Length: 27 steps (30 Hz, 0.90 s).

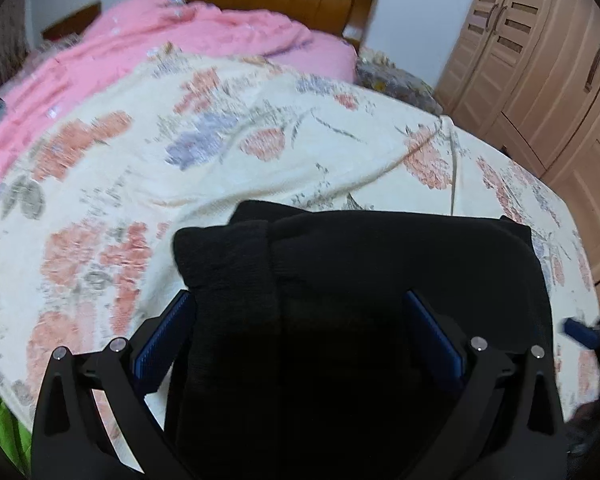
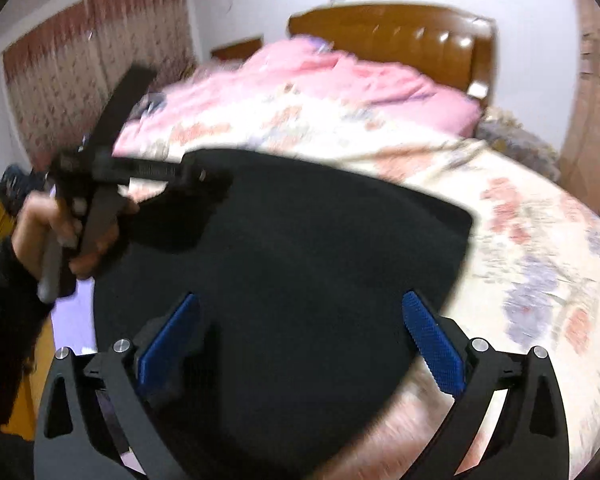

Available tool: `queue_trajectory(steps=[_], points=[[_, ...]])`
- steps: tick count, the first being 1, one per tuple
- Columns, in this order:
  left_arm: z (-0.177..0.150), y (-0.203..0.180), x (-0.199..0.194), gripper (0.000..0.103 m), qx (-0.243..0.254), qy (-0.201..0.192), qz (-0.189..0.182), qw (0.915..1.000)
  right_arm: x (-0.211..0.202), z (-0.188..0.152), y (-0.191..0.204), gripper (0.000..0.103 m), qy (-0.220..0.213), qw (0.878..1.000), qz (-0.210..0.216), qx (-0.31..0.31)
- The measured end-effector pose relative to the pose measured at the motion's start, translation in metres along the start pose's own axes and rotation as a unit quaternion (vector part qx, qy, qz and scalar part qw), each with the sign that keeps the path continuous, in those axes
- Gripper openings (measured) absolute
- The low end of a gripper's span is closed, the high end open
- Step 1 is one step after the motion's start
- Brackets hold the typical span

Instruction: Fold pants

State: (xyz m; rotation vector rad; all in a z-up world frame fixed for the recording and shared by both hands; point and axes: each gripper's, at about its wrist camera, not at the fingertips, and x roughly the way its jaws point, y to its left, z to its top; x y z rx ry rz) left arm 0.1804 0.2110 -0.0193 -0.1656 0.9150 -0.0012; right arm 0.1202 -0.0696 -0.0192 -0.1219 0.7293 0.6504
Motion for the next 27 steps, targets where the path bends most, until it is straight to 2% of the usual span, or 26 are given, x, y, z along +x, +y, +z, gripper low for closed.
queue_trajectory(steps=[2, 5, 7, 9, 13, 16, 20, 24, 27], points=[[-0.009, -0.007, -0.018, 0.102, 0.001, -0.035, 0.038, 0.9987, -0.021, -0.009, -0.005, 0.098, -0.016, 0.999, -0.028, 0.02], [-0.027, -0.023, -0.06, 0.101, 0.005, -0.109, 0.106, 0.9883, -0.044, -0.024, -0.012, 0.098, -0.02, 0.996, -0.07, 0.045], [-0.04, -0.034, -0.089, 0.101, 0.013, -0.149, 0.127, 0.9805, -0.057, -0.033, -0.016, 0.098, -0.029, 0.994, -0.081, 0.062], [-0.054, -0.045, -0.122, 0.101, 0.015, -0.189, 0.128, 0.9736, -0.074, -0.043, -0.017, 0.098, -0.049, 0.992, -0.087, 0.078], [-0.083, -0.062, -0.173, 0.101, 0.022, -0.236, 0.12, 0.9641, -0.096, -0.054, -0.001, 0.098, -0.075, 0.989, -0.092, 0.087], [-0.105, -0.073, -0.193, 0.102, 0.034, -0.235, 0.109, 0.9652, -0.106, -0.071, 0.017, 0.098, -0.076, 0.988, -0.103, 0.081], [-0.136, -0.09, -0.199, 0.102, 0.044, -0.22, 0.13, 0.9657, -0.112, -0.092, 0.035, 0.098, -0.058, 0.992, -0.093, 0.068], [-0.158, -0.104, -0.185, 0.102, 0.038, -0.189, 0.112, 0.9747, -0.119, -0.105, 0.051, 0.098, -0.048, 0.993, -0.105, 0.03], [-0.173, -0.113, -0.167, 0.102, 0.029, -0.169, 0.117, 0.9783, -0.116, -0.109, 0.048, 0.098, -0.04, 0.993, -0.111, 0.03]])
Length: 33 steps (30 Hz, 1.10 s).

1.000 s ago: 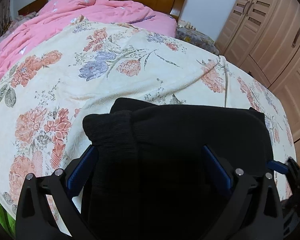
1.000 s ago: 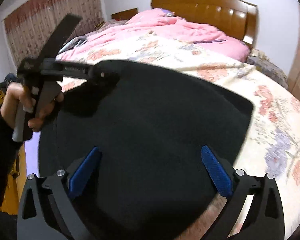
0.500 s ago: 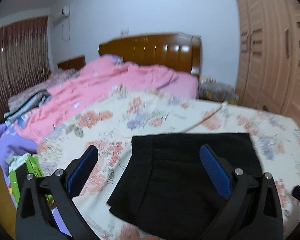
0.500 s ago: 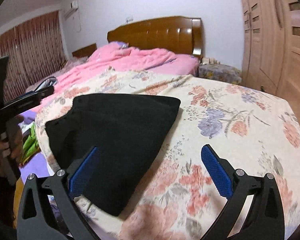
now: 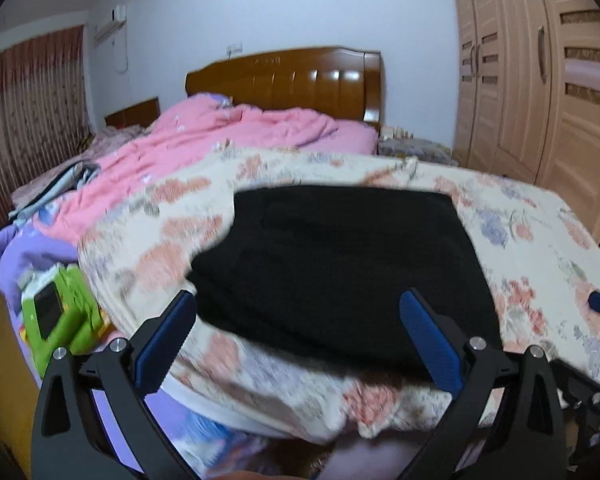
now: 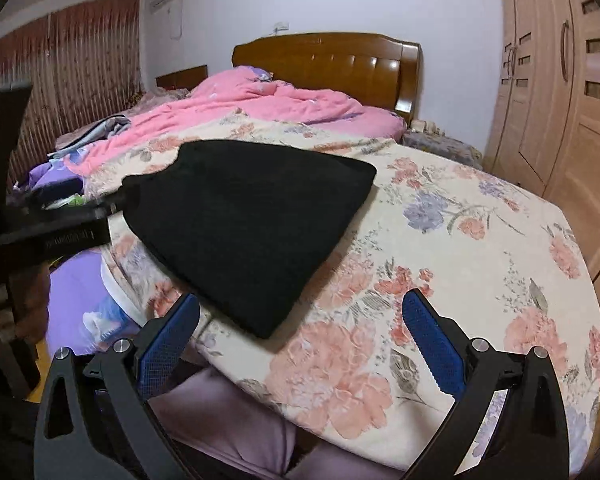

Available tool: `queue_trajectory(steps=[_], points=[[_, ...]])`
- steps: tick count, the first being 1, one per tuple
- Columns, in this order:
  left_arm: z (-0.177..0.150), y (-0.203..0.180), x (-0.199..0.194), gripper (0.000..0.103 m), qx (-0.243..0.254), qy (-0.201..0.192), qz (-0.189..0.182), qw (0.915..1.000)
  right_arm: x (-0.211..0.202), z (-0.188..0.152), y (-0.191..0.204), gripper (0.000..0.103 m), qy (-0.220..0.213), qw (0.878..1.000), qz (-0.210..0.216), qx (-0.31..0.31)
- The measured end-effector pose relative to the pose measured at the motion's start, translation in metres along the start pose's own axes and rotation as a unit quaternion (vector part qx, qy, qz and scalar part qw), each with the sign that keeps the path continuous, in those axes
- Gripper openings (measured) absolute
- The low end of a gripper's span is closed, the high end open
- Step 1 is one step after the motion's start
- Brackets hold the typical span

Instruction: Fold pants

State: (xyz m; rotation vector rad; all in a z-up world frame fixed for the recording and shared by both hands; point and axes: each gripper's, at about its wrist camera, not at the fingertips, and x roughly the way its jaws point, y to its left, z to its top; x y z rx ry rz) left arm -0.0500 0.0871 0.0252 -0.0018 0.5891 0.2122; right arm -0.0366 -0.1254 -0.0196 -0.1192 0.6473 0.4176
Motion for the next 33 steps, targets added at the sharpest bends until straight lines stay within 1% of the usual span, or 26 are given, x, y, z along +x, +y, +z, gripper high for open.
queue_trajectory(steps=[2, 4, 12, 33], points=[[-0.009, -0.009, 0.006, 0.102, 0.008, 0.015, -0.004, 0.9998, 0.004, -0.002, -0.002, 0.098, 0.008, 1.0, 0.005, 0.008], [-0.012, -0.013, 0.009, 0.102, 0.016, 0.018, -0.006, 0.9997, 0.007, -0.003, -0.002, 0.098, 0.012, 1.0, 0.006, 0.008], [-0.017, -0.011, 0.009, 0.101, 0.01, 0.016, -0.014, 0.9997, 0.007, -0.003, 0.008, 0.098, 0.011, 1.0, 0.009, -0.011], [-0.017, -0.014, 0.008, 0.101, 0.014, 0.016, -0.025, 0.9995, 0.006, -0.002, 0.009, 0.098, 0.011, 1.0, 0.01, -0.01]])
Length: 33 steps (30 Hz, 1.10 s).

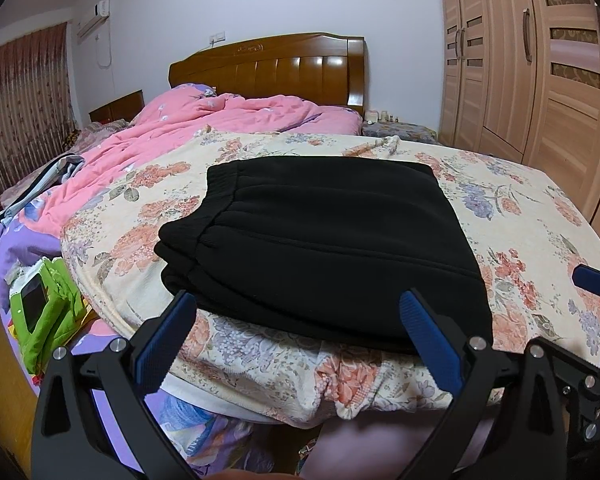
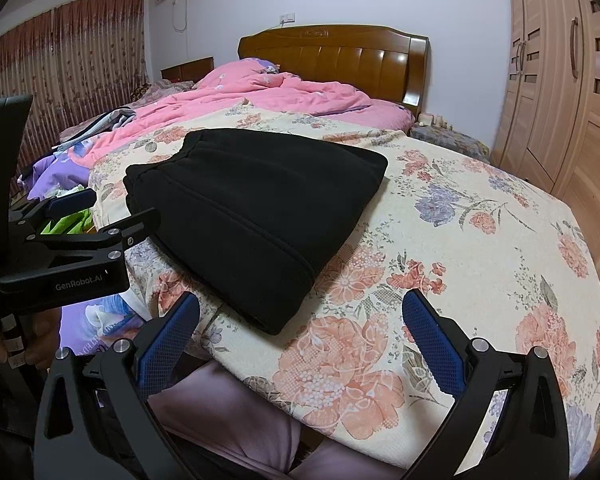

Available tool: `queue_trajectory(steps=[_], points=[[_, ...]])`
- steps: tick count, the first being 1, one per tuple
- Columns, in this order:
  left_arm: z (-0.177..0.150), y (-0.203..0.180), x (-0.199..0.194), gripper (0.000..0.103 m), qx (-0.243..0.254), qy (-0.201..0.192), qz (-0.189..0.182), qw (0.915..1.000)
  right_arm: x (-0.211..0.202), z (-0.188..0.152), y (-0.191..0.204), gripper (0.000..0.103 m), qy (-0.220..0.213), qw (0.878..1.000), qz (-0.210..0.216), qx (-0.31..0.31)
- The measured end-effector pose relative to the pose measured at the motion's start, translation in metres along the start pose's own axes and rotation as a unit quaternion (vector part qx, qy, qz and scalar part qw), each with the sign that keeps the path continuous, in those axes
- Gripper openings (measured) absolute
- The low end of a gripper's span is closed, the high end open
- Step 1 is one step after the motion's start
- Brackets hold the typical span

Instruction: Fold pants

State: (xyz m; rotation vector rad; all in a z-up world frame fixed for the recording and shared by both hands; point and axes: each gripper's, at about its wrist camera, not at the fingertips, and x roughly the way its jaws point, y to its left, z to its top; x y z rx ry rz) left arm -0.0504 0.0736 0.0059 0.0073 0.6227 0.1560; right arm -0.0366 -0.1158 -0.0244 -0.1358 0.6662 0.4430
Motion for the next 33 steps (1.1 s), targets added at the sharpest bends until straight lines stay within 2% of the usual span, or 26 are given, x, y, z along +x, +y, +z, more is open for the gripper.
queue_trajectory(steps=[33], points=[[-0.0001, 0.0046, 0.0023, 0.101, -0.011, 0.008, -0.006, 0.9999, -0.0006, 0.0001, 0.0021, 0.098, 0.001, 1.0, 0.0, 0.0]])
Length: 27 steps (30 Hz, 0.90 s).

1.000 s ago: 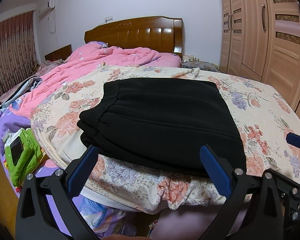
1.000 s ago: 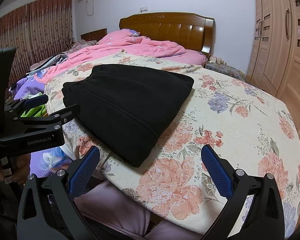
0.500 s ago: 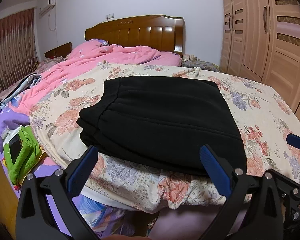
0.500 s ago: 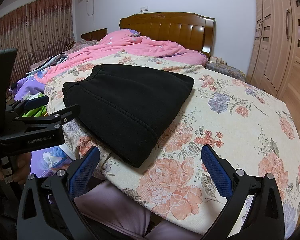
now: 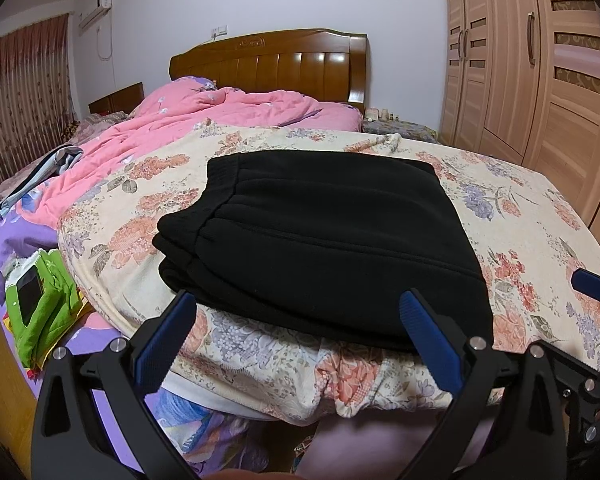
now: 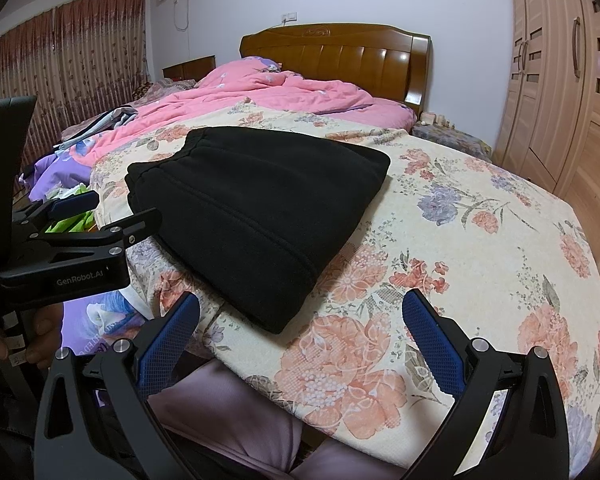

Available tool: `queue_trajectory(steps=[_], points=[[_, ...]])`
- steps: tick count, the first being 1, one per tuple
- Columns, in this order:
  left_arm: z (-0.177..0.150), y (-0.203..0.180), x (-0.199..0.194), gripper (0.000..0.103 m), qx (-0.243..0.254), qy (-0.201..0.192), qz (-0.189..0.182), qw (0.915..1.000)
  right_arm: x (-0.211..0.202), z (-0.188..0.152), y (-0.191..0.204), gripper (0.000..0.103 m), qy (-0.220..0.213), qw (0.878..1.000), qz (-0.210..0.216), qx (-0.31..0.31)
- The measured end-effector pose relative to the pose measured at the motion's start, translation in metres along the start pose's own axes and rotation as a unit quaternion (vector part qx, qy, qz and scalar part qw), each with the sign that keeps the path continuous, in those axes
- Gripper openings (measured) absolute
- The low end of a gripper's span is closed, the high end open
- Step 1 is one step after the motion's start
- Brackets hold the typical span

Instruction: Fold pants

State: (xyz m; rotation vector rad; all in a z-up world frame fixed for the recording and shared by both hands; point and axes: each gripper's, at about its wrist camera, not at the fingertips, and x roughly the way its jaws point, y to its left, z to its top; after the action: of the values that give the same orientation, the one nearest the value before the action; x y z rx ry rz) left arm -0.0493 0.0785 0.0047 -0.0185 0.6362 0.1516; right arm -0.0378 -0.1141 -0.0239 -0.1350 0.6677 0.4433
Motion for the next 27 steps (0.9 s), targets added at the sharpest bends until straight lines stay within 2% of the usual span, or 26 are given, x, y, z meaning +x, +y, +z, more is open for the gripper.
queue_trajectory(steps=[27], points=[[-0.0018, -0.0003, -0.0003, 0.101, 0.004, 0.0, 0.001, 1.0, -0.0007, 0.0, 0.0006, 0.098, 0.0, 1.0, 0.0, 0.001]])
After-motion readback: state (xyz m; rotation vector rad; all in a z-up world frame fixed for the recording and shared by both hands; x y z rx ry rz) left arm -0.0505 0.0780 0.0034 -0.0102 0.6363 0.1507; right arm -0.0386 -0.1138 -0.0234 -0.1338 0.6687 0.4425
